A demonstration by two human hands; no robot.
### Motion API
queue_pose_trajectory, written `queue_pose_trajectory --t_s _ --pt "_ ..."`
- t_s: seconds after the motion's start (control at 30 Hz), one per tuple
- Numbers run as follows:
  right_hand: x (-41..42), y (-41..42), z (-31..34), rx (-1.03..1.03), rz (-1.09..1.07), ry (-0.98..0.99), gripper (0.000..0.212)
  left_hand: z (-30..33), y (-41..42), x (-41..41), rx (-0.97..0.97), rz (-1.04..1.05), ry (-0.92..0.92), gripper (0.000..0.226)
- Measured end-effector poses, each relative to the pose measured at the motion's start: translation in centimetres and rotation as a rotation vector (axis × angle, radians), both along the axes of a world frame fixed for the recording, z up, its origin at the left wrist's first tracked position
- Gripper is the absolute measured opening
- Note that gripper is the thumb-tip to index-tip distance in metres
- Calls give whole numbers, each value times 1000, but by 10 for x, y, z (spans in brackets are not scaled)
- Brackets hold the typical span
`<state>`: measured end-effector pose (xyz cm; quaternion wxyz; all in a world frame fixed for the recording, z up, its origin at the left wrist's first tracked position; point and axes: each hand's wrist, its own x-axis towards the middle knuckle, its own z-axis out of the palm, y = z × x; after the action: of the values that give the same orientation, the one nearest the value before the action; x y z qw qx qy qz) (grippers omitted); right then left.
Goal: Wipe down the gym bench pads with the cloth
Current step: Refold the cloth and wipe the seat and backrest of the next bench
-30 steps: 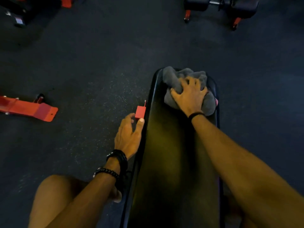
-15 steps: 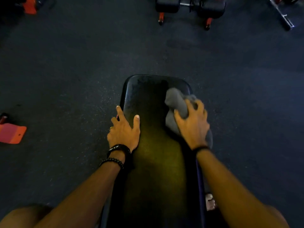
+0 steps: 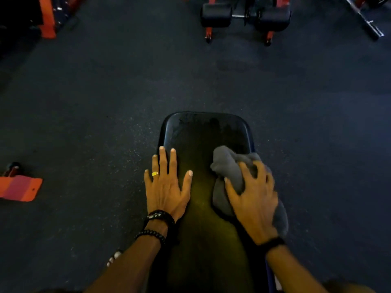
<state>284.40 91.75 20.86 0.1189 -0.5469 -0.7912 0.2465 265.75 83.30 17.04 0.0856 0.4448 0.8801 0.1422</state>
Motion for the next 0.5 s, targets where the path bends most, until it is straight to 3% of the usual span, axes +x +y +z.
queue_pose_trajectory --t_s 0.07,0.23,0.33,0.5 --pt "-23 48 -6 28 -40 88 54 -3 1 -3 -3 -83 42 75" --pt "-74 132 -20 110 -132 3 57 -6 3 -9 -29 -126 61 76" --pt "-58 111 -16 166 -88 -16 56 -6 2 -7 -27 -130 51 77" --pt "-7 2 -16 133 -19 -80 59 -8 2 -7 -3 -128 55 77"
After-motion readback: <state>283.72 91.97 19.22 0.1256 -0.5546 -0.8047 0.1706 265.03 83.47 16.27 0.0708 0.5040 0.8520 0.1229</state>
